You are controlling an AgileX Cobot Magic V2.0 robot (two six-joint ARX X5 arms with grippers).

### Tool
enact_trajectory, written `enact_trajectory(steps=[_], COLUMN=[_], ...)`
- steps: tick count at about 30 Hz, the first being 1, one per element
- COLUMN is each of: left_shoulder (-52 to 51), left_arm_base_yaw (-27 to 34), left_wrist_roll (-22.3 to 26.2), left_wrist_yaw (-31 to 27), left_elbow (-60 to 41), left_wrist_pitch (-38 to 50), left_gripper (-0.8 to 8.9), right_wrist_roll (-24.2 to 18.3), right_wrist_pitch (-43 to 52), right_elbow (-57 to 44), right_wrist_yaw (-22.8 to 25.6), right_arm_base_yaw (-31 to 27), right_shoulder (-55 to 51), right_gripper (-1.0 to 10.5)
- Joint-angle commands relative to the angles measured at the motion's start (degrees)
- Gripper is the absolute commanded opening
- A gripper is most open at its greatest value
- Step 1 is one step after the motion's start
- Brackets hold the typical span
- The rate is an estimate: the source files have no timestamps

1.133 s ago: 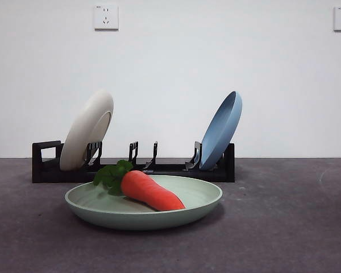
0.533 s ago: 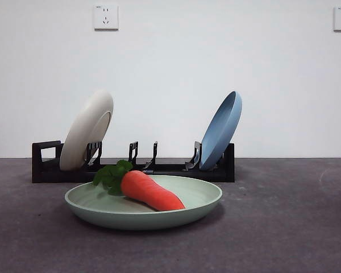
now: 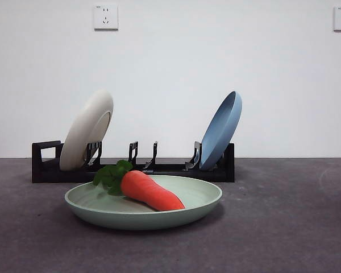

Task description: Take the green plate from the plate rack,put the plate on the table,take the carrot from the table,put the carrot in the plate

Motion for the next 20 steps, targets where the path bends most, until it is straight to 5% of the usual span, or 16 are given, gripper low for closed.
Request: enact_trajectory(steps=[1, 7, 11, 20], left_shoulder=[-0.11, -1.73, -4.0, -14.14], left_arm_base_yaw=[-0.13, 4.5, 14.93, 42.12], left_wrist_roll=[-0.35, 5.64, 12.63, 12.9], left_wrist_yaw=[0.04, -5.29, -2.58, 7.78], left_elbow=[-0.11, -0.2, -0.81, -12.11], left_wrist_pitch=[0.11, 8.57, 21.7, 44.72], left_gripper=[-0.03, -0.03, -0.03, -0.03], right_wrist_roll=[-0.48, -0.48, -0.48, -0.46], right_wrist_pitch=[0.24, 0.24, 0.24, 0.24], right_elbow=[-0.07, -0.07, -0.07, -0.07], right_wrist_yaw=[0.15, 0.15, 0.15, 0.15], right_arm_base_yaw=[0.13, 0.13, 0.13, 0.13], right_shoulder=[-0.07, -0.07, -0.07, -0.07], right_gripper=[0.0, 0.0, 0.0, 0.0])
